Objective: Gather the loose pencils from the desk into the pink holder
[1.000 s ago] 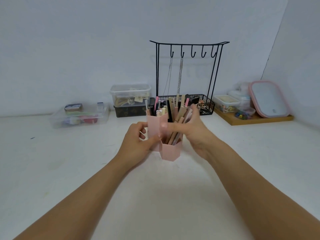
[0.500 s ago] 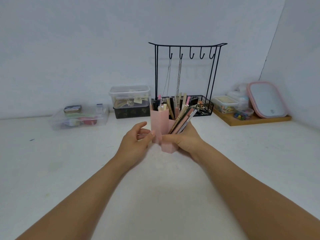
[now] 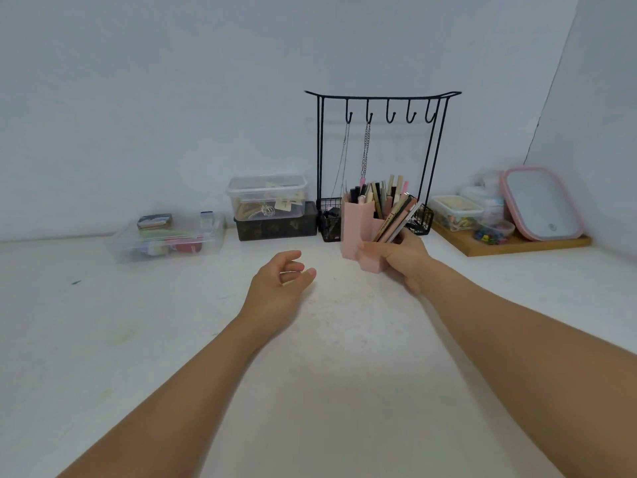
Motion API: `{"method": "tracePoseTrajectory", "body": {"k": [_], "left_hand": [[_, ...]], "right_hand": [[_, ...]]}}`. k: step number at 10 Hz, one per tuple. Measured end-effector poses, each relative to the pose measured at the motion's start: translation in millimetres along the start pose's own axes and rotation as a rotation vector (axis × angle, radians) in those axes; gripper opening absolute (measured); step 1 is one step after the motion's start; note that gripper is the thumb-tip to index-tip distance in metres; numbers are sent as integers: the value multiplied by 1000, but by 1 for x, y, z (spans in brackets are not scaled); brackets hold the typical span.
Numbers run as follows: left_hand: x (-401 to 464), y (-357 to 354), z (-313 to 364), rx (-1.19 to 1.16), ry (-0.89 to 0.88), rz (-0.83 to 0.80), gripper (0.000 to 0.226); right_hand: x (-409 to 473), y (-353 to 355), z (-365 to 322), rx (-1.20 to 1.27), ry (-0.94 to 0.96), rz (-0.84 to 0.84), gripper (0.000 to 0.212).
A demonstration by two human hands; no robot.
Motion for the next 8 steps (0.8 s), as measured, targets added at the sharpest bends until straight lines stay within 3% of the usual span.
{"method": "tracePoseTrajectory", "body": {"k": [2,4,6,7,8], "left_hand": [[1,-2,1,-23,4,7,38],[2,-1,0,-11,11,11,40],[3,0,0,-23,3,11,36],[2,1,1,-21,-9,3,37],[1,1,2,-38,-9,33,38]], "right_hand": [[18,-9,1,-154,55,98,86],[19,-12,7,-379,108,61,85],[16,-16,9,-391,117,86,66],[12,-18,7,-248,95,90,71],[2,-18,-7,-173,136,226,97]]}}
Point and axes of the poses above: each hand's wrist, its own x-axis towards the middle knuckle, its own y-axis out of the back of the hand, z = x × y, the point moved 2 cm from there along x, towards the middle knuckle, and after that the axes turned 13 degrees about -z, right-handed, at the moved point
